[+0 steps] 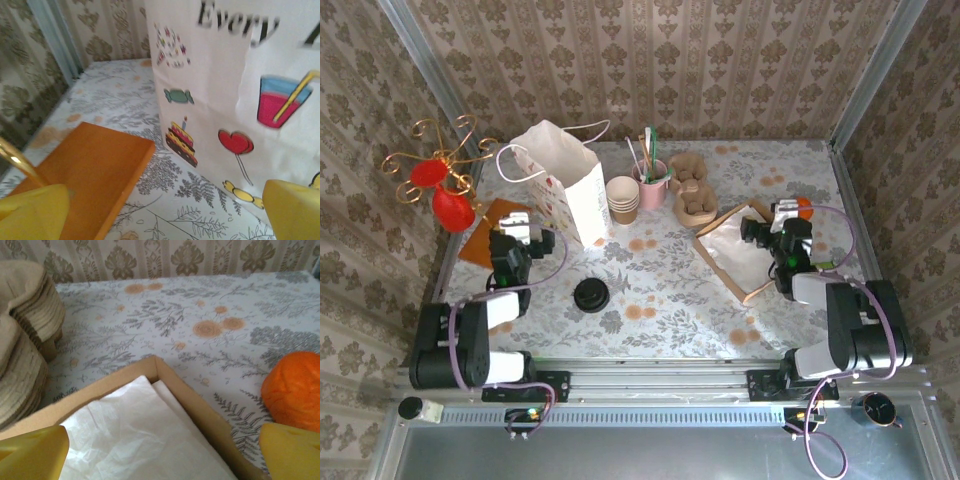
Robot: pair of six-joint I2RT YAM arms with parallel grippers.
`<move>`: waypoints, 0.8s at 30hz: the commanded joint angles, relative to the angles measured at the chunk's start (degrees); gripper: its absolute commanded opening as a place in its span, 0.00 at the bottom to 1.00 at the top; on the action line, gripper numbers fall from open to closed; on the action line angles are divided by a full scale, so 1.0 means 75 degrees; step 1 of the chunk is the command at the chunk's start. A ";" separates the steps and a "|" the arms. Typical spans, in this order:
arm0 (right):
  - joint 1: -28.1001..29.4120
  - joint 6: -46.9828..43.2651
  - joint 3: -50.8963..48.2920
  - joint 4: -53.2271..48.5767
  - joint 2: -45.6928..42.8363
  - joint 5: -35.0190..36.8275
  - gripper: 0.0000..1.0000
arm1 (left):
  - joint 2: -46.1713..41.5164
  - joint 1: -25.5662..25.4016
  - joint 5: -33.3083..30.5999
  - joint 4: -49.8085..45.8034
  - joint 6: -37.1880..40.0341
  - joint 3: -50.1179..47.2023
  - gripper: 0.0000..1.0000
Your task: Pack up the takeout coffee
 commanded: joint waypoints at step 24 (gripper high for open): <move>0.0141 0.2944 0.2742 -1.0145 -0.4847 -0.2806 1.00 | -0.5086 -0.0090 -0.0959 -0.7836 -0.4078 0.0699 1.00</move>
